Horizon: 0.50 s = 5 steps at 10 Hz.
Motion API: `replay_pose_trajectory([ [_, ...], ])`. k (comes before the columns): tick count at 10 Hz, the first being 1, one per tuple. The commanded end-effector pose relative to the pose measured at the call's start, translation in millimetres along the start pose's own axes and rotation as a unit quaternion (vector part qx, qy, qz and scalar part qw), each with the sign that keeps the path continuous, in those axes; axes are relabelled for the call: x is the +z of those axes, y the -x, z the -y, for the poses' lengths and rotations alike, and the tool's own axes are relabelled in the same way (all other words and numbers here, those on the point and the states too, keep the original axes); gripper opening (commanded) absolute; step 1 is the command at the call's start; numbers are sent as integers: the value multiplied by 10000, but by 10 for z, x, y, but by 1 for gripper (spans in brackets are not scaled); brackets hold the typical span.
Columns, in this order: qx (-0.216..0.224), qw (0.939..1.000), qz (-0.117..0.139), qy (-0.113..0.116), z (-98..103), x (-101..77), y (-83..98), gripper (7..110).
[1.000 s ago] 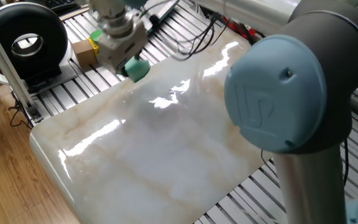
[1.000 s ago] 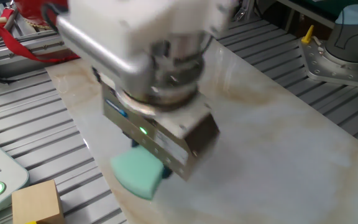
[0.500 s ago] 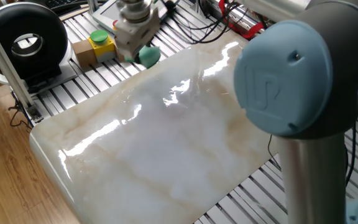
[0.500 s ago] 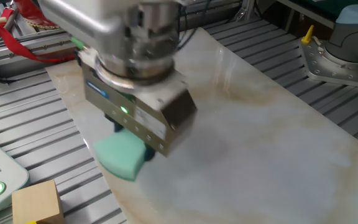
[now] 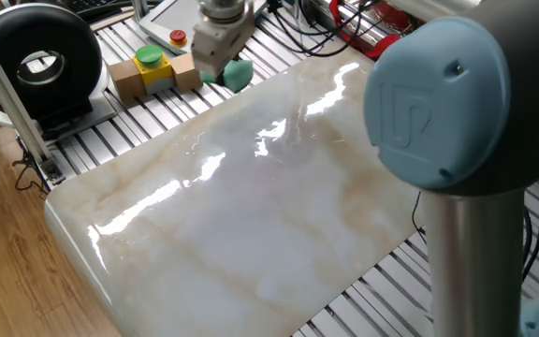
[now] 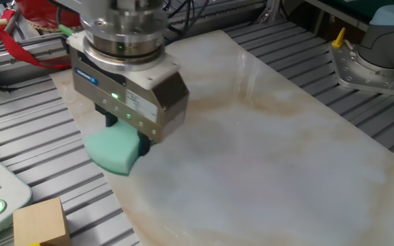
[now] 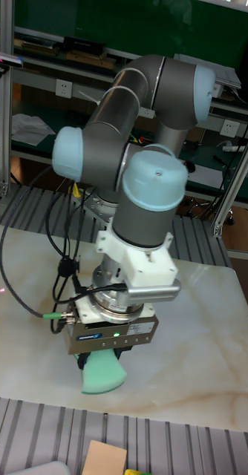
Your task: Clean the tabletop with a sponge
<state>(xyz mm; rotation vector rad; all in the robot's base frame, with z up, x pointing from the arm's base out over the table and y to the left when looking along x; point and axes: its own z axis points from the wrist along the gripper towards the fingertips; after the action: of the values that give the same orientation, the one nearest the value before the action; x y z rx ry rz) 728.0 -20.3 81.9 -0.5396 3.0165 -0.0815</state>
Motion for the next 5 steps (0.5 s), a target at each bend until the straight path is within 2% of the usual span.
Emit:
replay_pose_trajectory([
  [1,198,9997,126,59,186,73,-21,7],
  [2,281,9994,132,123,152,89,2,7],
  [5,394,9991,75,126,159,120,7,7],
])
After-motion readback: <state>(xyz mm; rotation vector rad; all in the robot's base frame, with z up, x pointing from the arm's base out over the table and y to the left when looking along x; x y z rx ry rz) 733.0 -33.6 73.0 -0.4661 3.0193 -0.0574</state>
